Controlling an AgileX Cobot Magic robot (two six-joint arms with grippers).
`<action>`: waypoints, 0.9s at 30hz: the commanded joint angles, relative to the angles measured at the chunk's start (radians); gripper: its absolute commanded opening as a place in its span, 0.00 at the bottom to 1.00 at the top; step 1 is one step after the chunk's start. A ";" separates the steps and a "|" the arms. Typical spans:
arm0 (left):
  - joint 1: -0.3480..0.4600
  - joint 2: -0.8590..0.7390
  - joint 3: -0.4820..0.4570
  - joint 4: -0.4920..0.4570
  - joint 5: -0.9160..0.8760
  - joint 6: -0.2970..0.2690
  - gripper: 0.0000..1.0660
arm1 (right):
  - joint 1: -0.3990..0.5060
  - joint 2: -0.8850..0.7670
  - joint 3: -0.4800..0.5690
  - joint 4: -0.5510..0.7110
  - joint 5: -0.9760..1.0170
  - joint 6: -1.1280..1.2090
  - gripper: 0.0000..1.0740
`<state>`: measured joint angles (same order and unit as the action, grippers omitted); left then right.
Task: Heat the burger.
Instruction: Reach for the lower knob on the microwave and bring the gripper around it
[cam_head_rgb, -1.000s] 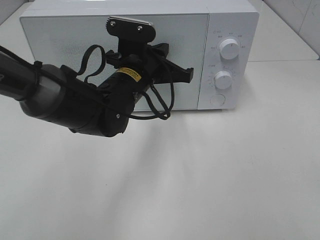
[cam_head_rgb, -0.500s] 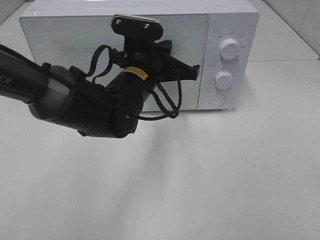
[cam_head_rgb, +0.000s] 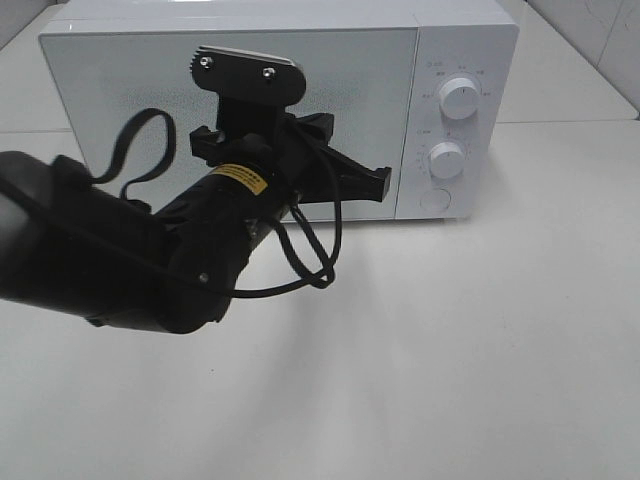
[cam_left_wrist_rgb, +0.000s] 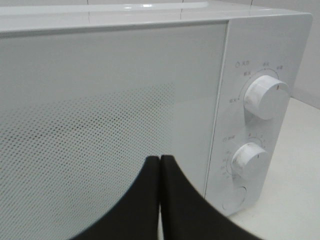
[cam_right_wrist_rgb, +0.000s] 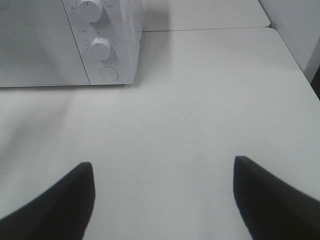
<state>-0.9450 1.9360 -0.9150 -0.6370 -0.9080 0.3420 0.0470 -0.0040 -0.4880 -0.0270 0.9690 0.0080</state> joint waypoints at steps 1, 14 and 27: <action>-0.015 -0.066 0.036 -0.016 0.054 0.002 0.00 | 0.002 -0.029 0.000 -0.001 -0.005 0.009 0.70; -0.011 -0.442 0.103 -0.015 0.835 0.210 0.38 | 0.002 -0.029 0.000 -0.001 -0.005 0.009 0.70; 0.093 -0.528 0.082 0.266 1.370 -0.152 0.96 | 0.002 -0.029 0.000 -0.001 -0.005 0.009 0.70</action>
<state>-0.8820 1.4220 -0.8170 -0.4920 0.3150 0.2860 0.0470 -0.0040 -0.4880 -0.0270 0.9690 0.0080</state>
